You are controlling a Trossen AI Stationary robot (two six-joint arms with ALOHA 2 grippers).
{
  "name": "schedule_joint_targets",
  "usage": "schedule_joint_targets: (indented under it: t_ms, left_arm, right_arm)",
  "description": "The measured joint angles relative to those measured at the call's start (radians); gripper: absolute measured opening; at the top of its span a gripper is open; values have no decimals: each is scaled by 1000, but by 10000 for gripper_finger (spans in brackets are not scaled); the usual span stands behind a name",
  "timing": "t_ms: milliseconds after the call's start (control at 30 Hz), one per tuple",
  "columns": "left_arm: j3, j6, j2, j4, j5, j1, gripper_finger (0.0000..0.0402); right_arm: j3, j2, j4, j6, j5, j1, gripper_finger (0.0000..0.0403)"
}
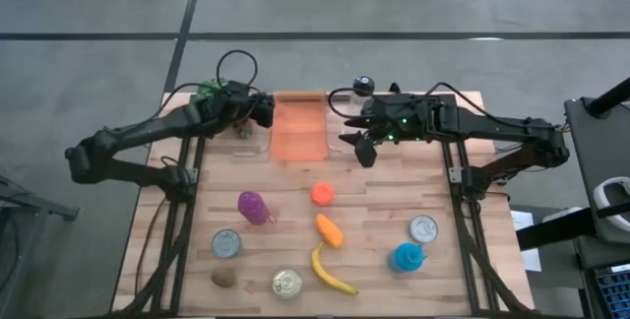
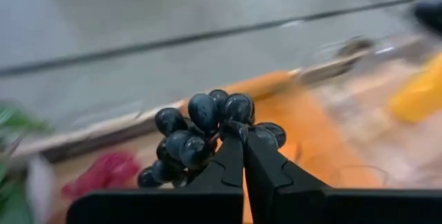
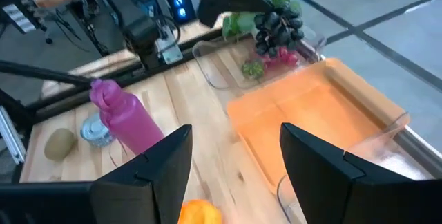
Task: Pick & Place Food Item
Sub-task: Put the black grapes into the left transparent bin
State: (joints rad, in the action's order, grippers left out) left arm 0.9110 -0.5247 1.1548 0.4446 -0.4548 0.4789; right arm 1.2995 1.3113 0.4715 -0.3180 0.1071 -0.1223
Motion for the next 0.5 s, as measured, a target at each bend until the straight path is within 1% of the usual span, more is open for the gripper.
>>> schedule_joint_targets:
  t_ms: [67,267,500]
  left_arm:
    - [-1,-32,17,34,1,27,0]
    - [-1,-93,87,44,2,85,0]
    - [-1,-141,188,48,11,107,0]
  right_arm:
    - [0,8,-3,0,-1,0,215]
    - [0,18,-3,-3,-2,0,215]
    - [0,18,-4,-3,-2,0,215]
